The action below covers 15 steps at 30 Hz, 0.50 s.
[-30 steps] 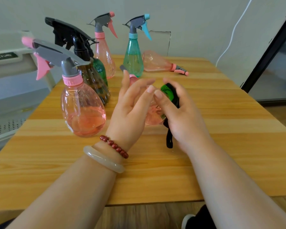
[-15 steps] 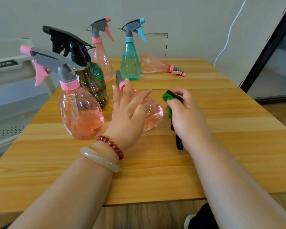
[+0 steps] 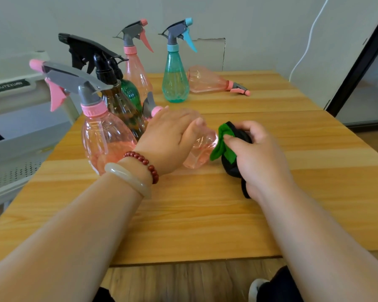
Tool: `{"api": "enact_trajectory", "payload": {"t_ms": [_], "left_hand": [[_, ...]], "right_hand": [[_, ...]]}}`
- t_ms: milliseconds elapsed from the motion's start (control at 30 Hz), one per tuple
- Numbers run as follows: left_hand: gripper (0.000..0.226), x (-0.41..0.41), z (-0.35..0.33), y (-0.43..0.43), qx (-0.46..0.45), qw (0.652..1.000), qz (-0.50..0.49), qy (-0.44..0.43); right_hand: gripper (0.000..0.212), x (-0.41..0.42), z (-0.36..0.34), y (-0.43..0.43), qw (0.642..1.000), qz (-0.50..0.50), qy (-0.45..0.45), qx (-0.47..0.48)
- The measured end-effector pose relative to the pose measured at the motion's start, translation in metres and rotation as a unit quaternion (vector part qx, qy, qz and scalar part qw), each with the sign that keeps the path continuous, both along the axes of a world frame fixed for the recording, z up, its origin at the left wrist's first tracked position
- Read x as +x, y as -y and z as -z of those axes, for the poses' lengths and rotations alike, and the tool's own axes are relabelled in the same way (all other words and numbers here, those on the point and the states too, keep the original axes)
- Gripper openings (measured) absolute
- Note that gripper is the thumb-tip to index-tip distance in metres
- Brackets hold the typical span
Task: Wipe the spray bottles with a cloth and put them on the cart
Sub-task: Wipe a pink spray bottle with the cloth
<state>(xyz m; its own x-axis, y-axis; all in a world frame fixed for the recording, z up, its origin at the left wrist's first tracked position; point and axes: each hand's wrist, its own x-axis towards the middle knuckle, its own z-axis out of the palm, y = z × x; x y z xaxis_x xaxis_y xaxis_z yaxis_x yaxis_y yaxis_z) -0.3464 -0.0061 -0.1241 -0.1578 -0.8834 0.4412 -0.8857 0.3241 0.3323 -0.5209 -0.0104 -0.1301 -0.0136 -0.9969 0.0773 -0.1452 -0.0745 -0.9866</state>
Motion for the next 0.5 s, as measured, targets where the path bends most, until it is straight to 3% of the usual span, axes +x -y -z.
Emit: {"api": "enact_trajectory", "payload": {"t_ms": [233,500], "left_hand": [[0.053,0.003,0.014,0.011,-0.044,0.997,0.007,-0.069],[0.053,0.003,0.017,0.012,-0.061,0.994,-0.003,-0.088]], "right_hand": [[0.023,0.012,0.007,-0.016,0.988,-0.006,-0.084,-0.126],[0.027,0.016,0.014,-0.015,0.987,0.008,-0.082,-0.139]]}}
